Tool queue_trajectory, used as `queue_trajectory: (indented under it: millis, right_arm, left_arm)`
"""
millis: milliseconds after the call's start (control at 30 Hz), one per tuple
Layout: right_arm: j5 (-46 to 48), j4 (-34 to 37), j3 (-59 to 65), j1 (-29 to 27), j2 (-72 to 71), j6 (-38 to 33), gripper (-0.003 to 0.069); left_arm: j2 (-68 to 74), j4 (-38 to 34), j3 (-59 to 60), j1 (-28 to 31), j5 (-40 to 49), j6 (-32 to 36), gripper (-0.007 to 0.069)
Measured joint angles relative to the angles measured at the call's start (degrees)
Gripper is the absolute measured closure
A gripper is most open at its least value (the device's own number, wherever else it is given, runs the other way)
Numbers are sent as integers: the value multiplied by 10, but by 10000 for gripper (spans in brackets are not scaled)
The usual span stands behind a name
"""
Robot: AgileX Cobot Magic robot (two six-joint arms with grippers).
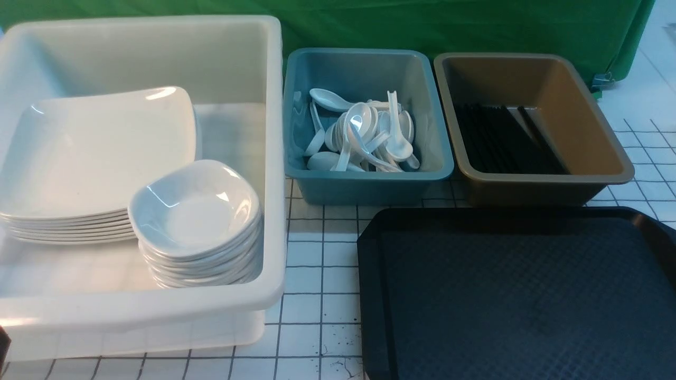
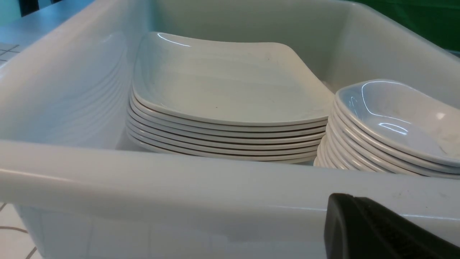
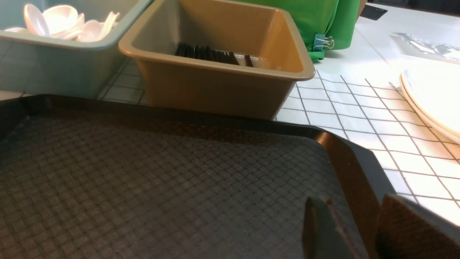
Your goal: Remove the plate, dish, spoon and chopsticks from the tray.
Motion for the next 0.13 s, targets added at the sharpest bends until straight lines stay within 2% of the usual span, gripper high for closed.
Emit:
queue_trajectory:
  millis: [133]
  right_arm:
    - [0, 0, 0, 0, 0, 0, 419]
  left_arm:
    - [0, 0, 0, 0, 0, 0, 624]
